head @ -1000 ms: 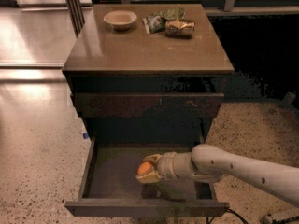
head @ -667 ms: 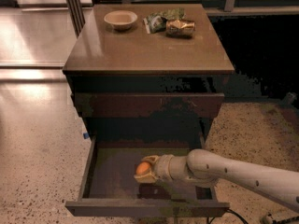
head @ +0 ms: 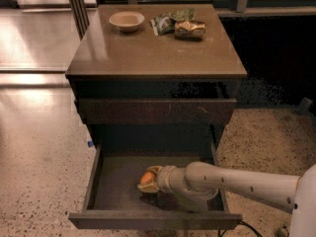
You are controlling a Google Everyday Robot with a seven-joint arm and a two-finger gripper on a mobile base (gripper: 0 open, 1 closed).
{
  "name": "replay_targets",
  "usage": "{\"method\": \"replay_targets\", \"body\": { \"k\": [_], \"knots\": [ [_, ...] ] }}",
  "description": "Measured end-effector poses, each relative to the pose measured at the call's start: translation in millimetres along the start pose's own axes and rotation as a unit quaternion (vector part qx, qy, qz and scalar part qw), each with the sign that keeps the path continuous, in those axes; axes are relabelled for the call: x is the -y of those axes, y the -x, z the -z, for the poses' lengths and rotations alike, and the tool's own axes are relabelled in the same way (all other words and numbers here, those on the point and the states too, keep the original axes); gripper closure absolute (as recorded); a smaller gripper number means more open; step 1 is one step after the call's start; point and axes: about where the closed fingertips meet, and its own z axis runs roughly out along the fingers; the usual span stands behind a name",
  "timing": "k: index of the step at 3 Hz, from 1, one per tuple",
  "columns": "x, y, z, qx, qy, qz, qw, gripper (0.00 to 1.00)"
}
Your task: Place orange into middle drawer
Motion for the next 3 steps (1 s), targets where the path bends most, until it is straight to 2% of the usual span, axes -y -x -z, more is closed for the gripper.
{"method": "replay_targets", "body": {
  "k": [1,2,3],
  "knots": [
    [6.9,-17.4,-20.0,0.000,0.001,-0.019,0.9998,1.00],
    [23.8,-43.1,-28.3,0.011,-0.002,-0.061,0.9981,1.00],
    [23.8,-42.9,-28.1,0.011,-0.002,-0.061,0.9981,1.00]
  ]
}}
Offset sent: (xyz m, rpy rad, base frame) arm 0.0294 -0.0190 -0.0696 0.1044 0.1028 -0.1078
